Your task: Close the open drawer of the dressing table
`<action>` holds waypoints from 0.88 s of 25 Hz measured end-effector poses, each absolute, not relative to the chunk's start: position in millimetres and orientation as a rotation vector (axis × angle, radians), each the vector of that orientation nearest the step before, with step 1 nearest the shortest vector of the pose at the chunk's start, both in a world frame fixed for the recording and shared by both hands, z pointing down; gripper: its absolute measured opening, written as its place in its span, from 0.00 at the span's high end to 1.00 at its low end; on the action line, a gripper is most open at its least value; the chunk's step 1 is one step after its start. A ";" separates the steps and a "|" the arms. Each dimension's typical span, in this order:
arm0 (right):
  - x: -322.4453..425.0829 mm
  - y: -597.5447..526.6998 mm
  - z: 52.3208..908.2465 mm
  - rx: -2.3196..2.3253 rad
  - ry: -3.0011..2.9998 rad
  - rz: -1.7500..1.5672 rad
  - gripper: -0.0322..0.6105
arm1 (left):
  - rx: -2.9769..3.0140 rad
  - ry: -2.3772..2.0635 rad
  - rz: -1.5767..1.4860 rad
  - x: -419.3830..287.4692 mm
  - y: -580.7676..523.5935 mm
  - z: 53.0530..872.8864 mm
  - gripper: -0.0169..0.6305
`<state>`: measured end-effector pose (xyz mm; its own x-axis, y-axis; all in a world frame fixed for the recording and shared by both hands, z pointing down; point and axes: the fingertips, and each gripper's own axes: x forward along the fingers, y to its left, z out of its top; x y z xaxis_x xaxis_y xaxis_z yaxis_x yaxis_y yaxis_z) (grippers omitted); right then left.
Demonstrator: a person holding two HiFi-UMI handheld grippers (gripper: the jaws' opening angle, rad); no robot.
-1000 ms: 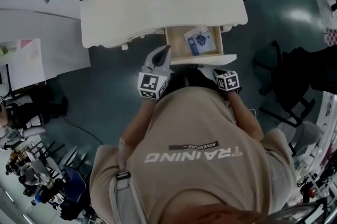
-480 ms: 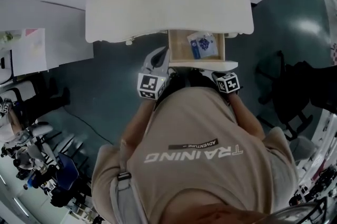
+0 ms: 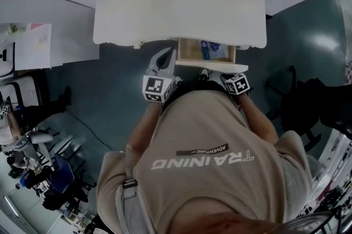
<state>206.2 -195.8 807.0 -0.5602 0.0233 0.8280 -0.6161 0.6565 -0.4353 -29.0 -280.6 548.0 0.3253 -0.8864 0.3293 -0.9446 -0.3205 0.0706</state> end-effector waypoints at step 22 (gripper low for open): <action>180.2 -303.1 811.6 0.514 -2.032 0.849 0.95 | 2.269 -1.750 0.323 -47.8 -318.7 550.0 0.97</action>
